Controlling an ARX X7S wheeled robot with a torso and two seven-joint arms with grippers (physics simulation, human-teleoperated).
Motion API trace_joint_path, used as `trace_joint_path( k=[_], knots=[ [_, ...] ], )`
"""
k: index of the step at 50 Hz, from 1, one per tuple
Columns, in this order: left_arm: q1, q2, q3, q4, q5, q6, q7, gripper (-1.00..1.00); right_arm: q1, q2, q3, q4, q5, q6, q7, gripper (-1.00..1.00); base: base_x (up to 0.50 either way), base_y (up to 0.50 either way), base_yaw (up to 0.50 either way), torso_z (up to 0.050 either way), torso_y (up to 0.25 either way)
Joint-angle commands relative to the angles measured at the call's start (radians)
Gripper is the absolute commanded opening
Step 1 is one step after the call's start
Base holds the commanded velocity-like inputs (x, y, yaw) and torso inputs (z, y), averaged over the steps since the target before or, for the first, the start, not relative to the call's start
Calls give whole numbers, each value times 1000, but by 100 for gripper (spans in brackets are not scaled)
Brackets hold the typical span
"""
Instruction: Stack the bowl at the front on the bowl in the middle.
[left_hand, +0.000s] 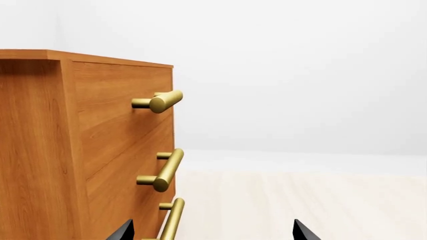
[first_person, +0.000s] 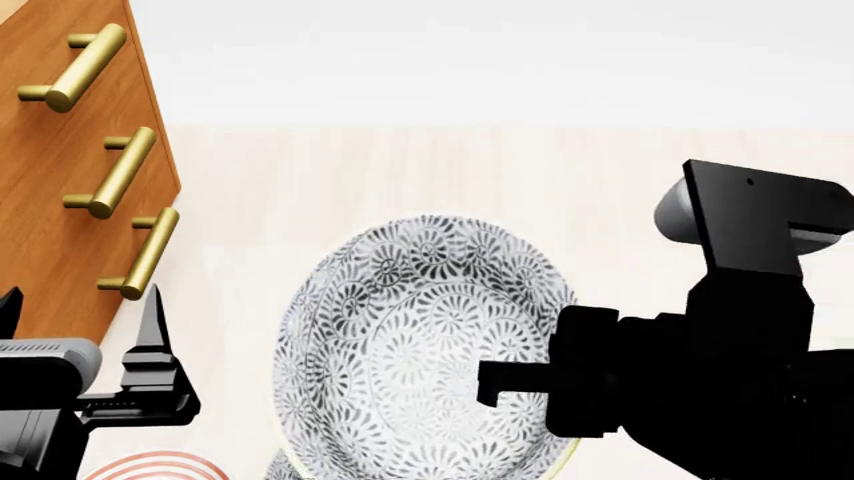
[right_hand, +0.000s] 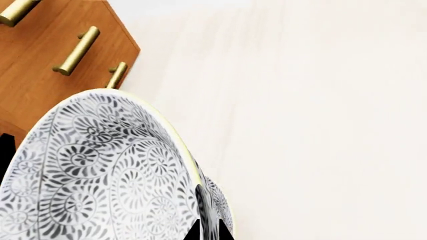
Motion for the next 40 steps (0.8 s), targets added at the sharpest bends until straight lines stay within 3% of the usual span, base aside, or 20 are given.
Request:
trace_joint_path(
  k=[1, 14, 21, 40],
  knots=[
    [-7, -1, 3, -6, -5, 1, -6, 100, -59, -20, -40, -53, 34, 3, -8, -100, 0, 0, 0, 0, 0],
    [-9, -5, 7, -17, -8, 12, -8, 100, -81, -69, -13, 31, -112, 82, -121, -100, 0, 0, 0, 0, 0],
    [-7, -8, 9, -29, -8, 23, -7, 100, -66, -143, 33, 149, -349, 182, -296, -100, 0, 0, 0, 0, 1],
    [-2, -17, 21, -11, -12, 17, -17, 100, -48, -178, -8, 218, -581, 183, -526, -100, 0, 0, 0, 0, 0]
  ],
)
